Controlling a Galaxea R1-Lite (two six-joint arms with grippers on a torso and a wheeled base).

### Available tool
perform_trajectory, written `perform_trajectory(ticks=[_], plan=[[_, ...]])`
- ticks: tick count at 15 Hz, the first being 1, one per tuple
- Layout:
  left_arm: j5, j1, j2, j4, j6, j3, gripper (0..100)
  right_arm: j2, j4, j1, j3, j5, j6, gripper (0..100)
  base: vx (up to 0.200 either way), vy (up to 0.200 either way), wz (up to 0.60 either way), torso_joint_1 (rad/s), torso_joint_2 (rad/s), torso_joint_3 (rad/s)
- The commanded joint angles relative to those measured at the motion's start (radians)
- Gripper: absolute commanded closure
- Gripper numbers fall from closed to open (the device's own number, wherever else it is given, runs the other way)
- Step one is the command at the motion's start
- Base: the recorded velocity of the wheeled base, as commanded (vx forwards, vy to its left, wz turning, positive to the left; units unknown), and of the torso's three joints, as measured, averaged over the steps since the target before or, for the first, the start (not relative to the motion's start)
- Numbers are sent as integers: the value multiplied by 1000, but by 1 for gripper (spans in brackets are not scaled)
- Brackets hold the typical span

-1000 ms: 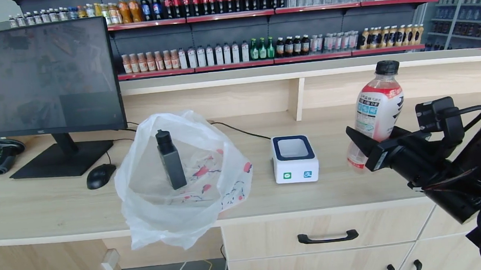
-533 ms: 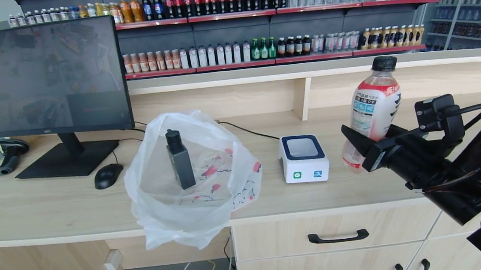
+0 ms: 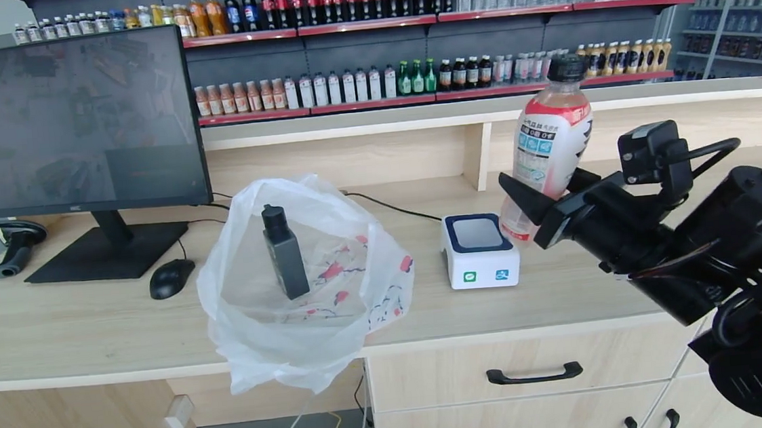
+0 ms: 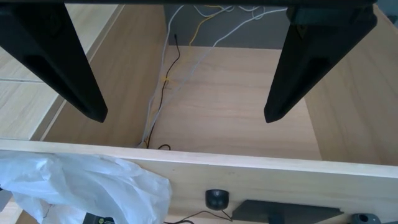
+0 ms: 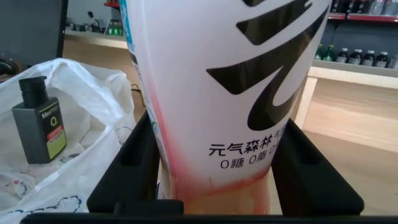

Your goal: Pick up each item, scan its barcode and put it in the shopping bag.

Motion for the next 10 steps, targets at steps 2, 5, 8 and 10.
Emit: perform_trajectory(ticks=[2, 5, 8, 10], plan=[[0, 0, 0, -1, 0, 0, 0, 75, 0, 1, -34, 87, -55, 100, 0, 0, 0, 0, 0, 0], [0, -2, 0, -3, 0, 0, 0, 86, 0, -10, -44, 139, -107, 100, 0, 0, 0, 0, 0, 0], [0, -2, 0, -3, 0, 0, 0, 104, 0, -30, -116, 227, -256, 100, 0, 0, 0, 0, 0, 0], [0, 0, 0, -1, 0, 0, 0, 137, 0, -28, -214, 248, -356, 100, 0, 0, 0, 0, 0, 0]])
